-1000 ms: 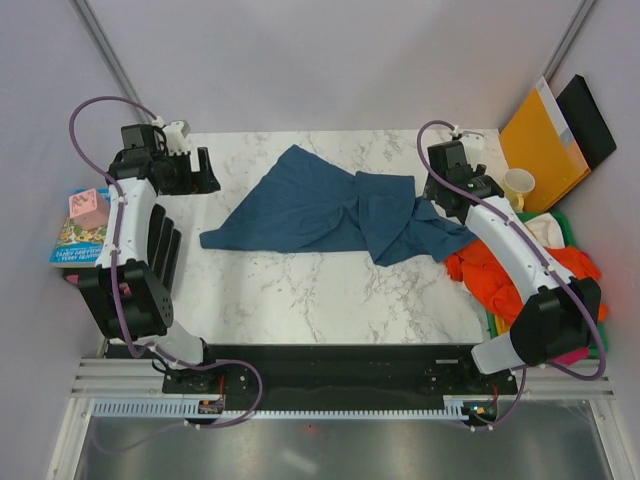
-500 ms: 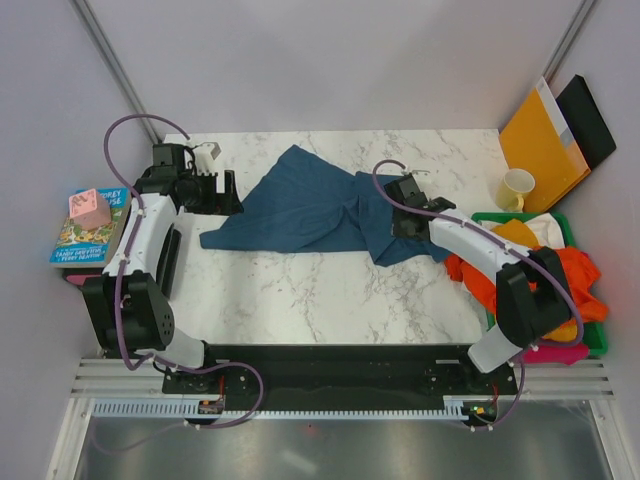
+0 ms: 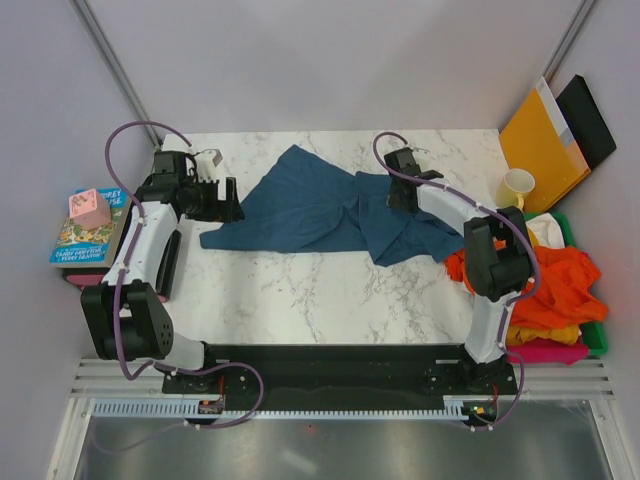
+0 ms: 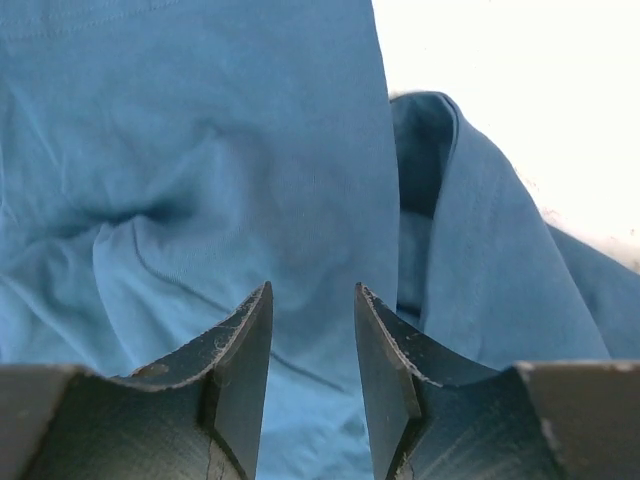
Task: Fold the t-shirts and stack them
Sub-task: Flatten the tshirt out
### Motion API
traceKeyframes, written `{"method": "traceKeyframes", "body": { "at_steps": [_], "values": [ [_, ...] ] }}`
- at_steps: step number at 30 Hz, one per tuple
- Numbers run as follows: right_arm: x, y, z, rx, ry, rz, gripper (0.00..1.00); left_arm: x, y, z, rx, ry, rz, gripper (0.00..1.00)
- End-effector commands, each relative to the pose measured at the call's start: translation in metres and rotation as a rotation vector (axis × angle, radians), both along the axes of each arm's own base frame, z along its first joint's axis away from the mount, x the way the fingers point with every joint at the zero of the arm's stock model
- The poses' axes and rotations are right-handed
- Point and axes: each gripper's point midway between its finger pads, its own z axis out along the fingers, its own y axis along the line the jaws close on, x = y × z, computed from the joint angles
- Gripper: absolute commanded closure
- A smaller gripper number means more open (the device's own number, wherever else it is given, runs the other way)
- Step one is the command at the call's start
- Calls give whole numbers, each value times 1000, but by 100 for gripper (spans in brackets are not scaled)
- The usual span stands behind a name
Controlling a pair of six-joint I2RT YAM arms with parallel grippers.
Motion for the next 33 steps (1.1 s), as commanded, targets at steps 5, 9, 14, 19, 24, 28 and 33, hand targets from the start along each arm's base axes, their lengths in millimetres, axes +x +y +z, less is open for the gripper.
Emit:
{"method": "traceKeyframes", "body": {
  "at_steps": [5,9,14,19,24,28,33],
  "values": [
    [17,-24,-5,20,-42,-121,54,7,2,3,9,-29,24,4],
    [22,-34,-5,53,-65,-147,52,9,1,-1,7,-19,27,4],
    [26,-34,-23,69,-17,-138,50,12,-4,-4,5,-12,24,4],
    [31,-27,-39,117,18,-124,53,11,-7,-7,13,-7,20,4],
    [37,-23,-39,128,-4,-115,72,8,-7,-14,21,9,22,4],
    [40,-28,-22,113,-57,-120,93,6,-11,-18,19,18,17,4],
    [37,-26,16,78,-137,-114,100,5,-11,-20,17,17,21,4]
  ]
}}
